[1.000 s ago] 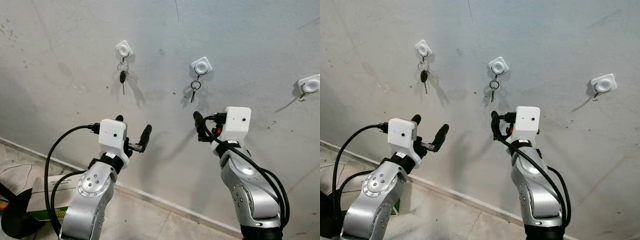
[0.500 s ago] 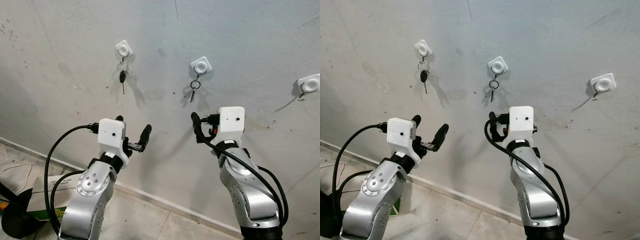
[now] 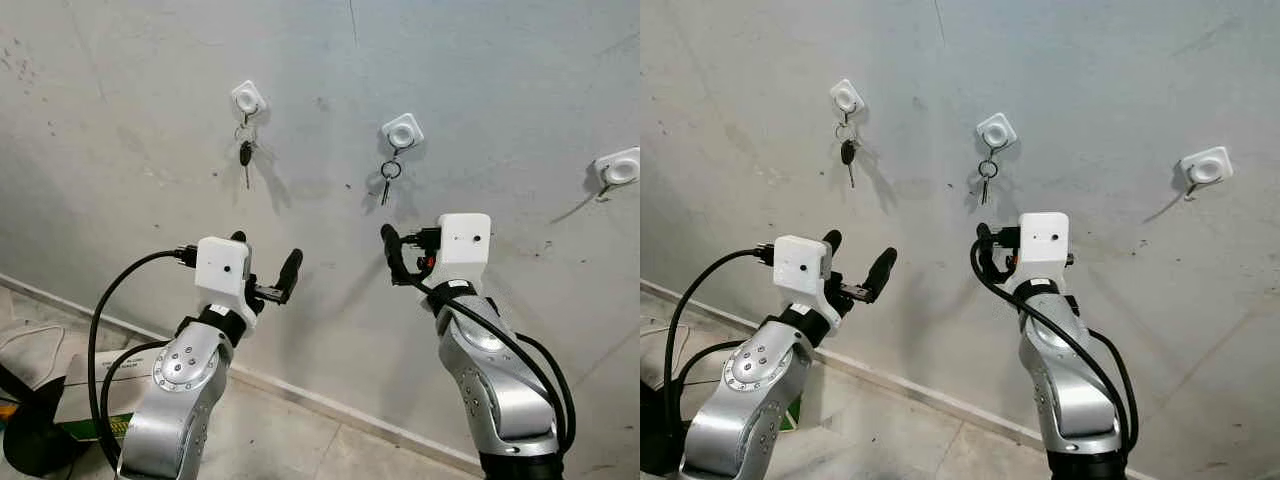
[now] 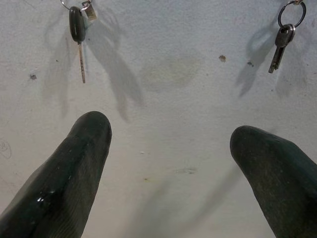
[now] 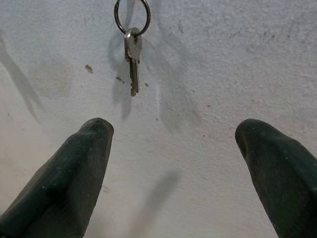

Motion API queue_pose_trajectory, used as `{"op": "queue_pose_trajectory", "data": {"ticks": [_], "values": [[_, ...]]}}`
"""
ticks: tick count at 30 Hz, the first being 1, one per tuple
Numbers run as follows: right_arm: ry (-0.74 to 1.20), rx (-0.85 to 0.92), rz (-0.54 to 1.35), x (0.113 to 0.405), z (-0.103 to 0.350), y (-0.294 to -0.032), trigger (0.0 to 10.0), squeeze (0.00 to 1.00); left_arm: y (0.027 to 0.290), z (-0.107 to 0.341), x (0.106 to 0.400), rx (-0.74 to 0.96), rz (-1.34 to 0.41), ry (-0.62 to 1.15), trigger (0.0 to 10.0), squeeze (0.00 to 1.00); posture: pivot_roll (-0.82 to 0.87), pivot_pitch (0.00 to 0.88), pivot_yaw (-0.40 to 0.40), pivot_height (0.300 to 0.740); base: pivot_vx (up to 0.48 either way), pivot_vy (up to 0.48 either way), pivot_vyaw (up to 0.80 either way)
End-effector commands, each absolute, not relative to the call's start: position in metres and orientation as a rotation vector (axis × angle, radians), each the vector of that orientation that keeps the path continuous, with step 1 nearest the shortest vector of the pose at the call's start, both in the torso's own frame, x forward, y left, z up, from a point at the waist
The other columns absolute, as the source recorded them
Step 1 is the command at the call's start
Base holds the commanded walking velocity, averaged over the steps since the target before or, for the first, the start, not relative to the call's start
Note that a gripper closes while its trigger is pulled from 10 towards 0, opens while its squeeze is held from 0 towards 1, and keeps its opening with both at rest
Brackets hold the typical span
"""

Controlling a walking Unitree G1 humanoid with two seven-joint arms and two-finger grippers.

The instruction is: Hang keys on a hook

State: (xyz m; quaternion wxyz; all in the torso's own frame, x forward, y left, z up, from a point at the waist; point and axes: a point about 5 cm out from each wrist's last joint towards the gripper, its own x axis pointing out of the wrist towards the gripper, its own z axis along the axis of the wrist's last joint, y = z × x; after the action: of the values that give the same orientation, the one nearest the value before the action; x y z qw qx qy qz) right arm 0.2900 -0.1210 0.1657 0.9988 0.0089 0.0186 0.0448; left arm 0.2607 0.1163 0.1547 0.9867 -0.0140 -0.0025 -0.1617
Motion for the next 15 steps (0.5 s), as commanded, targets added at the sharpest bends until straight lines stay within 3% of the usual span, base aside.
{"op": "queue_pose_trajectory", "data": {"ticks": [1, 13, 15], "values": [[0.038, 0.025, 0.094, 0.2898, 0.1672, -0.1218, 10.0, 0.00, 0.1163, 0.1593, 0.2616, -0.024, -0.319, -0.015, 10.0, 0.00, 0.04, 0.000, 0.001, 0.740, 0.000, 0.000, 0.00], [0.046, 0.029, 0.091, 0.2903, 0.1663, -0.1213, 10.0, 0.00, 0.1171, 0.1583, 0.2615, -0.019, -0.317, -0.011, 10.0, 0.00, 0.04, 0.000, -0.001, 0.740, 0.000, -0.023, 0.00], [0.046, 0.028, 0.091, 0.2902, 0.1662, -0.1212, 10.0, 0.00, 0.1169, 0.1581, 0.2611, -0.019, -0.318, -0.009, 10.0, 0.00, 0.04, 0.000, -0.001, 0.740, 0.000, -0.307, 0.00]]}}
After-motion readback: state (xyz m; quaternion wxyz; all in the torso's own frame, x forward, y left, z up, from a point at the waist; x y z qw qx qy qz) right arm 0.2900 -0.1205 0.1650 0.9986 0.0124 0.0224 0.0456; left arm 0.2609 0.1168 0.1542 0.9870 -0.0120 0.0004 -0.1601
